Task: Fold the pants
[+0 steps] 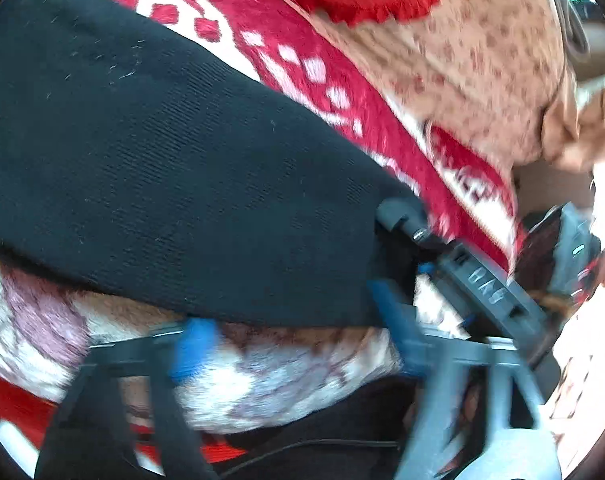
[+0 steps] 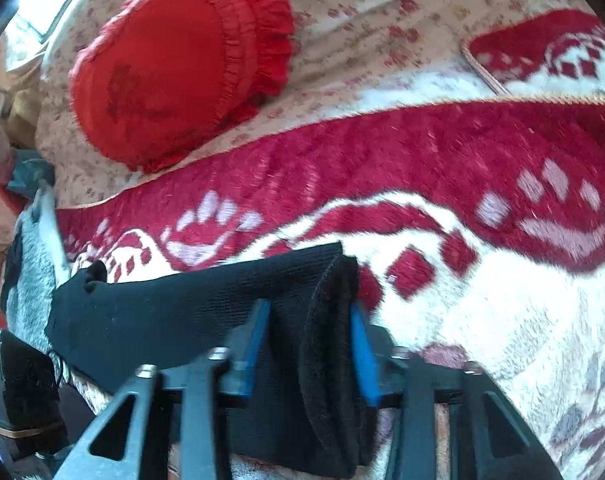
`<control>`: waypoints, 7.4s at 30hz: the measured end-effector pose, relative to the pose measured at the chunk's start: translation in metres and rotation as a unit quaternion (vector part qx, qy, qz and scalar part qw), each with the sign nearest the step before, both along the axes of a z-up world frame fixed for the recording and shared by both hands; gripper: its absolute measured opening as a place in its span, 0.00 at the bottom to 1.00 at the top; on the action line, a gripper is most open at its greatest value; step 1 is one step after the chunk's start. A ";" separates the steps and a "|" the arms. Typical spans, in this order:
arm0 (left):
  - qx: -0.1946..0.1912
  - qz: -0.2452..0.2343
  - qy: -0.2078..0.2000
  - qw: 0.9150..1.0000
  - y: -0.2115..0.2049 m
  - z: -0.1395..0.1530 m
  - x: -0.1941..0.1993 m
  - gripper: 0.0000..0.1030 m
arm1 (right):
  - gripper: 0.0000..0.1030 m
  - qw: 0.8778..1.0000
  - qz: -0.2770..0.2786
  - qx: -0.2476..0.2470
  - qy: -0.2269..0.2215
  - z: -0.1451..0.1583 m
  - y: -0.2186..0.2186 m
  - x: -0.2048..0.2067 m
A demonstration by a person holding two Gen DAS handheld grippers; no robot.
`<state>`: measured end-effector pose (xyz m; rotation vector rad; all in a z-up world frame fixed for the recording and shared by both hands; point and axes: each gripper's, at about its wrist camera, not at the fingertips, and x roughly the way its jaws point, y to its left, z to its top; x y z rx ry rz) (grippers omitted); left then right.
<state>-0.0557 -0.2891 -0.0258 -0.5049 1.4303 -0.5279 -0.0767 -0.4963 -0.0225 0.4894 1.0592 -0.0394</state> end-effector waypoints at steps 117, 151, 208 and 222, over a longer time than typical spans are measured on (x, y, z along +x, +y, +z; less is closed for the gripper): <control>0.207 0.136 -0.168 0.954 0.285 0.034 0.019 0.55 | 0.25 0.941 0.320 -0.093 -0.060 0.012 0.323 0.063; 0.176 0.268 -0.083 0.944 0.373 0.011 0.030 0.73 | 0.46 0.901 0.424 -0.059 -0.063 0.013 0.458 0.173; 0.156 0.008 -0.357 0.921 0.239 0.107 -0.047 0.46 | 0.10 0.954 0.238 0.138 -0.122 0.063 0.253 0.062; 0.202 -0.006 -0.271 0.941 0.193 0.062 0.013 0.51 | 0.27 0.988 0.136 -0.062 -0.038 0.038 0.165 0.032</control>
